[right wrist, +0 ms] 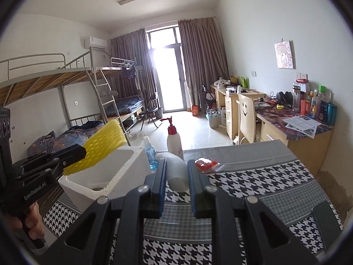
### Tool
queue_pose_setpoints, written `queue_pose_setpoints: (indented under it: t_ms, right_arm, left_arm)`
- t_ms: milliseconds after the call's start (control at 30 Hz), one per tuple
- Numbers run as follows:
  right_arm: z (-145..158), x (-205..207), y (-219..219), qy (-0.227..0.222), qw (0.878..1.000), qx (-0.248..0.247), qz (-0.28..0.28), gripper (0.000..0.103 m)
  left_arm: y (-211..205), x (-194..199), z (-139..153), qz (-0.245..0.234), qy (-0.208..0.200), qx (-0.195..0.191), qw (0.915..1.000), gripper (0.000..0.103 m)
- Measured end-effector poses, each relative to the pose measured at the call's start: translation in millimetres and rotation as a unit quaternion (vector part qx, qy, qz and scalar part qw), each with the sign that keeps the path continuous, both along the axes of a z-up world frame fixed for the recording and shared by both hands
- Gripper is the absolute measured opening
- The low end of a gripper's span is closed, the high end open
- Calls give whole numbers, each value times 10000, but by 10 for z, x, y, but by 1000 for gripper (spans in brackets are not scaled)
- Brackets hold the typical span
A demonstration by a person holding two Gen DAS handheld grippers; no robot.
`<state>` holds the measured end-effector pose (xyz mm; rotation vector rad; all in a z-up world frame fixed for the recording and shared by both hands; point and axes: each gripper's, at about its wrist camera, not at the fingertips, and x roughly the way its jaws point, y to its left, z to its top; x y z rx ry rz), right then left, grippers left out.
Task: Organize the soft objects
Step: 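Carry the foam net with the left tool toward the foam box while the right tool carries the foam roll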
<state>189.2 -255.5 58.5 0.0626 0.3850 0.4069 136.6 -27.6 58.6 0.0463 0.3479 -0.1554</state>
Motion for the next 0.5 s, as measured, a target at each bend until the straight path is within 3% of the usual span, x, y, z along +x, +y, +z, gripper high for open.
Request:
queue_pose_setpoints:
  t_ms: [500]
  right_arm:
    - [42,95,277,8,9993,-32,383,22]
  left_arm:
    - [283,-26,-8,453,-37,-22,9990,10]
